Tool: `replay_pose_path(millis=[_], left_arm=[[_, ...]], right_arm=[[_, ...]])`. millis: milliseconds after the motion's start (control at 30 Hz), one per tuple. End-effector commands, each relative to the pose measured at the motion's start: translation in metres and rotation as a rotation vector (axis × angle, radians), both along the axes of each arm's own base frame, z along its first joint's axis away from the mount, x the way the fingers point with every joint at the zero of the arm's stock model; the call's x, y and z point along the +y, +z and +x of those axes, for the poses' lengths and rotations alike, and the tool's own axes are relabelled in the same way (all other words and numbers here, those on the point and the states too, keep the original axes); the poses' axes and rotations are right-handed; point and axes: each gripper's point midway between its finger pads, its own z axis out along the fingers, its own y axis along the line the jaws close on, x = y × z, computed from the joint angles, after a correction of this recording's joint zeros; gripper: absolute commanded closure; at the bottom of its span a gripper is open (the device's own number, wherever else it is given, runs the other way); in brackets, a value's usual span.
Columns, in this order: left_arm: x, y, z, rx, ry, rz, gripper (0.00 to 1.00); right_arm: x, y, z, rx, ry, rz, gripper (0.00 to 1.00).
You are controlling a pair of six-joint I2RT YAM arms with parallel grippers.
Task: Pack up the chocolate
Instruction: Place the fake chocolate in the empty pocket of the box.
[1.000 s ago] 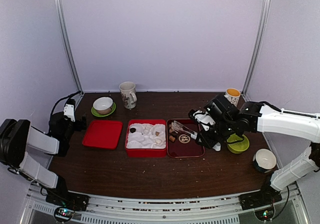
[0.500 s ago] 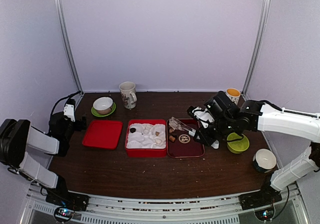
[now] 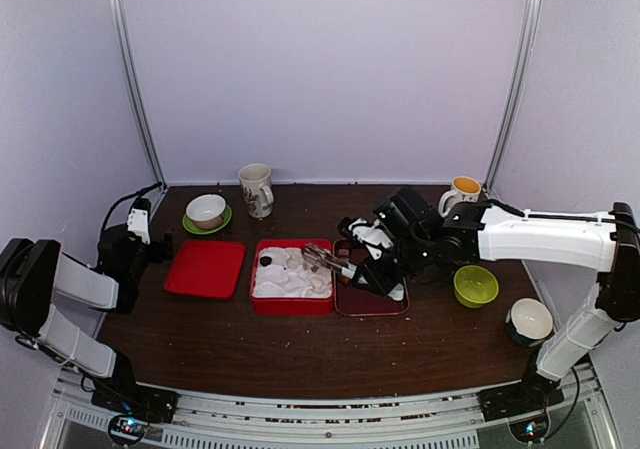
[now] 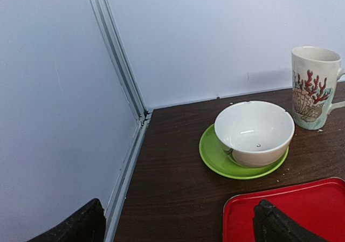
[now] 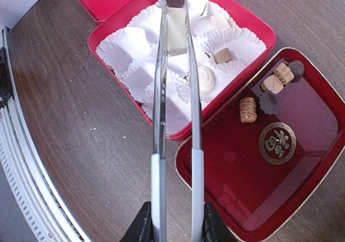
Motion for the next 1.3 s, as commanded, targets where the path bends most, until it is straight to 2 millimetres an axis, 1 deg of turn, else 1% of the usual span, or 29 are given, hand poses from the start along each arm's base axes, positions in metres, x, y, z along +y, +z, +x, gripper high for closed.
replay_pose_path(millis=[0,133,367,500,767,1033,1100,1167,1267], left_arm=[[0.005,0.017,0.004,-0.063,0.015,-0.001,0.02],[0.004,0.017,0.004,-0.062,0.014,-0.002,0.02],[0.004,0.017,0.004,-0.063,0.014,-0.001,0.02],[0.005,0.017,0.004,-0.062,0.015,-0.001,0.02],[0.004,0.016,0.004,-0.061,0.014,-0.001,0.02],[0.005,0.017,0.004,-0.062,0.015,-0.001,0.02],[0.004,0.017,0.004,-0.062,0.013,-0.001,0.02],[0.005,0.017,0.004,-0.062,0.015,-0.001,0.02],[0.005,0.017,0.004,-0.062,0.015,-0.001,0.02]], right_arm=[[0.030,0.010,0.012,-0.023,0.015,0.065,0.79],[0.036,-0.008,0.016,0.000,0.014,0.024,0.80],[0.049,-0.021,0.021,0.016,0.009,0.027,0.80],[0.050,-0.031,0.021,0.028,0.009,0.015,0.80],[0.057,-0.033,0.024,0.030,0.009,0.018,0.79],[0.057,-0.045,0.025,0.043,0.018,-0.021,0.72],[0.058,-0.045,0.026,0.040,0.015,-0.020,0.70],[0.058,-0.045,0.026,0.036,0.014,-0.020,0.64],[0.058,-0.043,0.028,0.027,0.011,-0.016,0.61]])
